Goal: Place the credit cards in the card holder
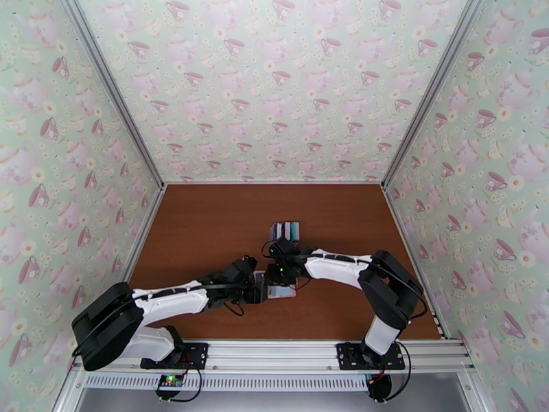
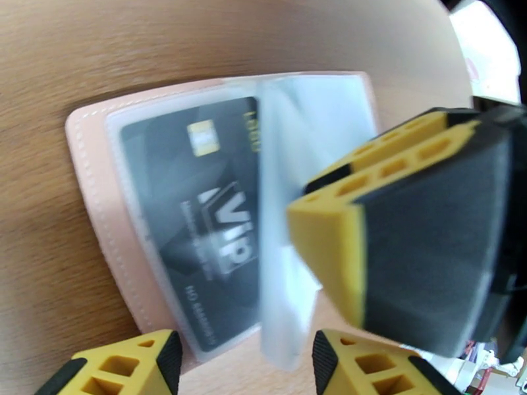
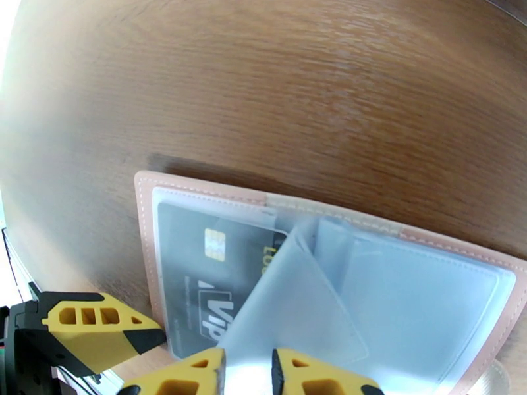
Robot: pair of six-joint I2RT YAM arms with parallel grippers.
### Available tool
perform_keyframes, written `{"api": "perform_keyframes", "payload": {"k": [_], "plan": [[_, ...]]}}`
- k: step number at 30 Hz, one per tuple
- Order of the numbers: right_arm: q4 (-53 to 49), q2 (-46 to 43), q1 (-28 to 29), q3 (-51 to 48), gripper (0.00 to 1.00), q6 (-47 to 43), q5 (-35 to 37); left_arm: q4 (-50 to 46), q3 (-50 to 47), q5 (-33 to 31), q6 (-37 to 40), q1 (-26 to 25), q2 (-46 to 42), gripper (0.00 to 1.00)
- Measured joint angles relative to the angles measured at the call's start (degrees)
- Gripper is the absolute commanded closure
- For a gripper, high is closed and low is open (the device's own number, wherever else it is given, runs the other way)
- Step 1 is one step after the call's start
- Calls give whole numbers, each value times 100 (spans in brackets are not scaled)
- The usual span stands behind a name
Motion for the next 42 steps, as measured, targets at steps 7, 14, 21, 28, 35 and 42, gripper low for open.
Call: {"api": "perform_keyframes", "payload": {"k": [7, 14, 21, 28, 35, 42], "plan": [[-9, 0, 0, 173, 74, 2, 4, -188, 85, -122, 68, -17, 79, 50], [-229, -282, -39, 334, 71, -22, 101, -286, 129, -205, 111, -33, 101, 56], [-407, -765, -251, 330, 70, -66, 190, -533, 195, -348, 131, -33, 101, 71], [-389, -835, -334, 157, 72, -63, 181, -776, 461, -535, 219, -31, 90, 70], [-337, -815, -334, 48, 79, -59, 166, -1156, 756, -892, 328, -26, -20, 70], [-127, -592, -258, 17, 90, -37, 96, -1436, 879, -1143, 420, 13, -28, 69]]}}
